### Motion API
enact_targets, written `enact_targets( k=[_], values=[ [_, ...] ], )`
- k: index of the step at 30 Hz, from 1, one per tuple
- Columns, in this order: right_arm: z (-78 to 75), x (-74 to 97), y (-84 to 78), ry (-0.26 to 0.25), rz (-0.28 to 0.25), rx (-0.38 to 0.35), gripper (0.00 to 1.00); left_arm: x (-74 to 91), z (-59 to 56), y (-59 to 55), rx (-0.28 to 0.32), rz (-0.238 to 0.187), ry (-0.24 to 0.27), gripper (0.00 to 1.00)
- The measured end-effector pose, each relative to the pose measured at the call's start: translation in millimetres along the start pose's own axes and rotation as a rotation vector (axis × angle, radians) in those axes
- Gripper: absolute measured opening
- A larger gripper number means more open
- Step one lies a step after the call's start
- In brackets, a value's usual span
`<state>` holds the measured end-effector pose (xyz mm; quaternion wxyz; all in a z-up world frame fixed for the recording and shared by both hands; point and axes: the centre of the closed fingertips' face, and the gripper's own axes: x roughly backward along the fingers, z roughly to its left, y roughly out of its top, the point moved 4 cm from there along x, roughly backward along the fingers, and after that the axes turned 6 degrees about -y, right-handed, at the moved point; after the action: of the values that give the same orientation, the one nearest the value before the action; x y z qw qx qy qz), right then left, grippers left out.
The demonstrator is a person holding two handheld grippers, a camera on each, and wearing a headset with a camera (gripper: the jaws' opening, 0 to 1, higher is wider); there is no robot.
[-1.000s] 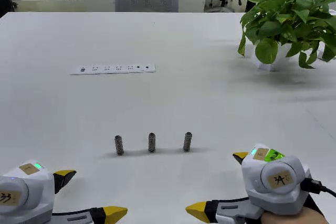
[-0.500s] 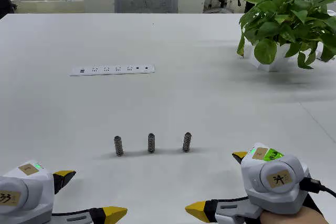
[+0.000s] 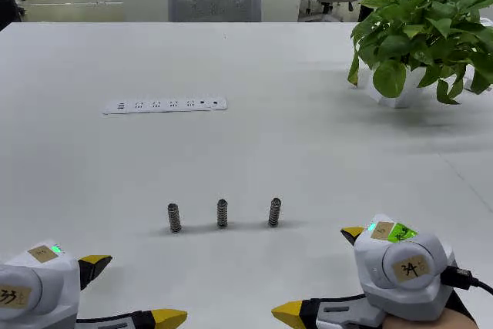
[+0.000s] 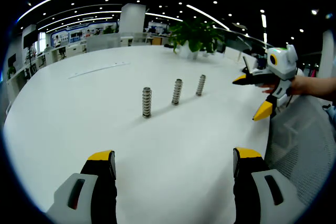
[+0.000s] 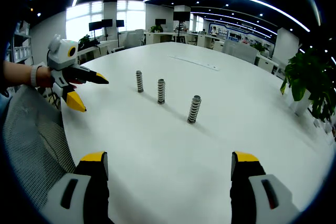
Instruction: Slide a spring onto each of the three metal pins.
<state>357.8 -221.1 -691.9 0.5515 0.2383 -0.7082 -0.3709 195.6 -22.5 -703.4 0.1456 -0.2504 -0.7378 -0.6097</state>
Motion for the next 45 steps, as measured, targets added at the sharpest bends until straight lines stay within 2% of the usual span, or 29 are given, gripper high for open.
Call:
enact_targets(
  k=[9, 20, 22, 25, 45],
  values=[
    [0.1, -0.4, -1.1, 0.004, 0.004, 0.001, 0.99, 0.0, -3.7, 1.7, 0.001, 0.001, -0.003, 0.94],
    [-1.5, -1.5, -1.8, 0.001, 0.003, 0.001, 0.99, -1.0, -0.7, -0.2, -0.004, 0.005, 0.0, 0.94],
    [-1.3, -1.4, -2.0, 0.003, 0.005, 0.001, 0.99, -2.2, 4.1, -3.7, -0.014, 0.015, -0.001, 0.94],
    [-1.5, -1.1, -1.1, 0.002, 0.0, -0.004, 0.99, -3.1, -4.7, -1.5, -0.028, 0.028, -0.007, 0.94],
    [-0.4, -0.2, 0.9, 0.006, -0.009, -0.009, 0.99, -2.0, -4.8, -0.8, -0.028, 0.024, -0.006, 0.95]
  ],
)
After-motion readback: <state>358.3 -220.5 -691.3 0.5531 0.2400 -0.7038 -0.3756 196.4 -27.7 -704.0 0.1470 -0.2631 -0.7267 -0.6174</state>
